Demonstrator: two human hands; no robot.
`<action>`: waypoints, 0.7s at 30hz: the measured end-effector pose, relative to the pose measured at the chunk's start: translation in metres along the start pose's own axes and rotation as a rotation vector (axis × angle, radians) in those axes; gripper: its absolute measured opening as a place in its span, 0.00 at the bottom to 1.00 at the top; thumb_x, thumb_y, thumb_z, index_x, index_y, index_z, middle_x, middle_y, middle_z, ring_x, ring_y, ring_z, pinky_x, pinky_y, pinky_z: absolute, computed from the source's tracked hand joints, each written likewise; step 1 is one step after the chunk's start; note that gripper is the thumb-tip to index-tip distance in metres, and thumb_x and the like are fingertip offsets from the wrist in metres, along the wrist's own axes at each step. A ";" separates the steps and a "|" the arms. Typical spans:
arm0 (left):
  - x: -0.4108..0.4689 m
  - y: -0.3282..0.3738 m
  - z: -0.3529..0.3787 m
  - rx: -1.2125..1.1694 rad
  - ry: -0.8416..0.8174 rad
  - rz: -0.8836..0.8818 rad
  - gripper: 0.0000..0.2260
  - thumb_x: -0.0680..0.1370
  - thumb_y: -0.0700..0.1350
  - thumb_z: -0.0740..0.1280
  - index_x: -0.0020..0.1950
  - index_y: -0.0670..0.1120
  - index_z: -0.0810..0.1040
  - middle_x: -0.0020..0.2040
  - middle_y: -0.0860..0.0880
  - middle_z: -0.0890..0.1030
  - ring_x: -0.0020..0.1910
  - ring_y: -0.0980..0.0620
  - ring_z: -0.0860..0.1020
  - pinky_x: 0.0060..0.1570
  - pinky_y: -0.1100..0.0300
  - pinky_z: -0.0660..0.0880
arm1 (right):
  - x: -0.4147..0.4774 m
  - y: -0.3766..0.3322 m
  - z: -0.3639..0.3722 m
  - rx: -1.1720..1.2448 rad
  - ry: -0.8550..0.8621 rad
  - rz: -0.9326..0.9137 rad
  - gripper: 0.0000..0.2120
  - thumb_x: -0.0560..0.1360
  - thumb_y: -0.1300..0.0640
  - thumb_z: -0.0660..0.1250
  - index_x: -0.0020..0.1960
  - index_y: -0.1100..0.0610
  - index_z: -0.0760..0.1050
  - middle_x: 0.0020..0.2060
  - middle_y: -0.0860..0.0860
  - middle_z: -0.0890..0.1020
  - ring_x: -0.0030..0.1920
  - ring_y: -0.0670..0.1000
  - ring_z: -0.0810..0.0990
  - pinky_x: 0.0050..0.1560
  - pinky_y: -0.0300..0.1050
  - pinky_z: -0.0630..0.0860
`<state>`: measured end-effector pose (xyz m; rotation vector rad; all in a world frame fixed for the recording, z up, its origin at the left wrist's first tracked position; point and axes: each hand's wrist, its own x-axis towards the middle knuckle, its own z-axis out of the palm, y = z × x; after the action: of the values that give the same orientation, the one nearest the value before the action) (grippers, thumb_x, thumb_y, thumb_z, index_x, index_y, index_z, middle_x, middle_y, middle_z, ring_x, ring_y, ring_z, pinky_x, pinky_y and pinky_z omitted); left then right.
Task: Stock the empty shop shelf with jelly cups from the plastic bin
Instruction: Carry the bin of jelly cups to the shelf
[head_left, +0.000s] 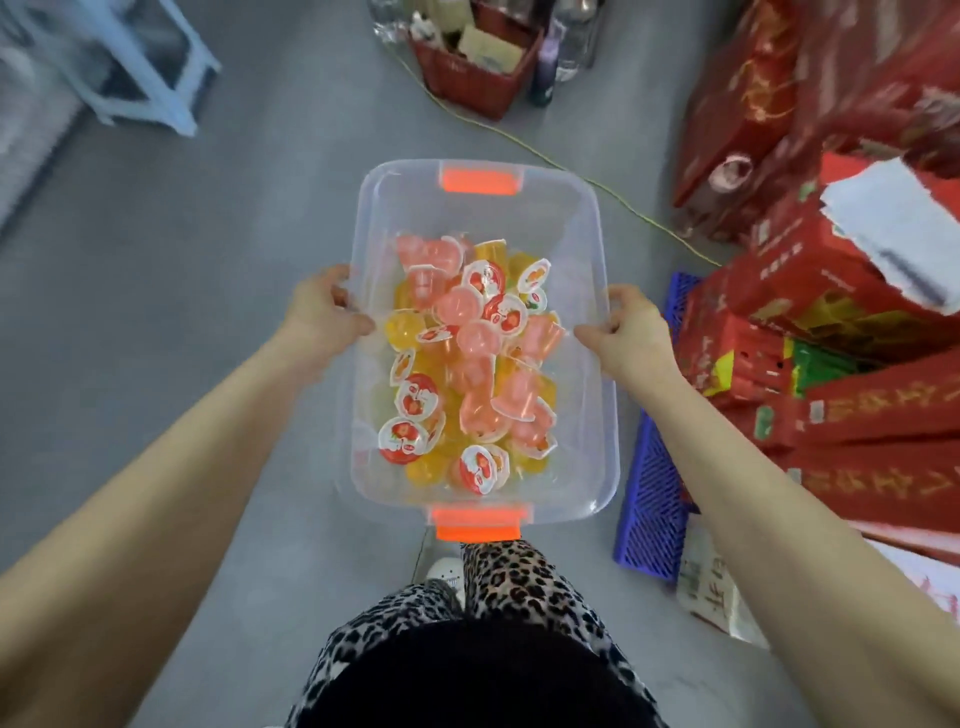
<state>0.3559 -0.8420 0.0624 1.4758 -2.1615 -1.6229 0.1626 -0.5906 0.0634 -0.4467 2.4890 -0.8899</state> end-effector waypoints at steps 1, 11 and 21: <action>0.010 0.004 -0.011 -0.013 0.030 -0.006 0.27 0.71 0.28 0.70 0.69 0.42 0.72 0.37 0.50 0.69 0.33 0.52 0.70 0.35 0.60 0.70 | 0.018 -0.016 0.005 -0.012 -0.016 -0.017 0.23 0.72 0.57 0.71 0.66 0.57 0.71 0.39 0.53 0.81 0.42 0.57 0.81 0.48 0.54 0.80; 0.129 0.036 -0.123 -0.208 0.196 -0.030 0.23 0.66 0.35 0.71 0.60 0.46 0.79 0.37 0.48 0.76 0.31 0.52 0.72 0.35 0.60 0.71 | 0.198 -0.181 0.071 -0.024 -0.158 -0.194 0.23 0.70 0.58 0.72 0.64 0.56 0.71 0.36 0.52 0.76 0.41 0.53 0.76 0.41 0.42 0.68; 0.323 0.096 -0.246 -0.164 0.211 -0.007 0.19 0.70 0.30 0.69 0.56 0.49 0.80 0.34 0.50 0.75 0.29 0.56 0.73 0.32 0.63 0.72 | 0.371 -0.333 0.151 -0.053 -0.179 -0.200 0.21 0.69 0.53 0.73 0.59 0.52 0.72 0.33 0.48 0.75 0.41 0.54 0.78 0.39 0.45 0.70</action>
<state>0.2555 -1.2449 0.0959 1.5297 -1.8679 -1.5274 -0.0233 -1.0771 0.0648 -0.7703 2.3377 -0.8203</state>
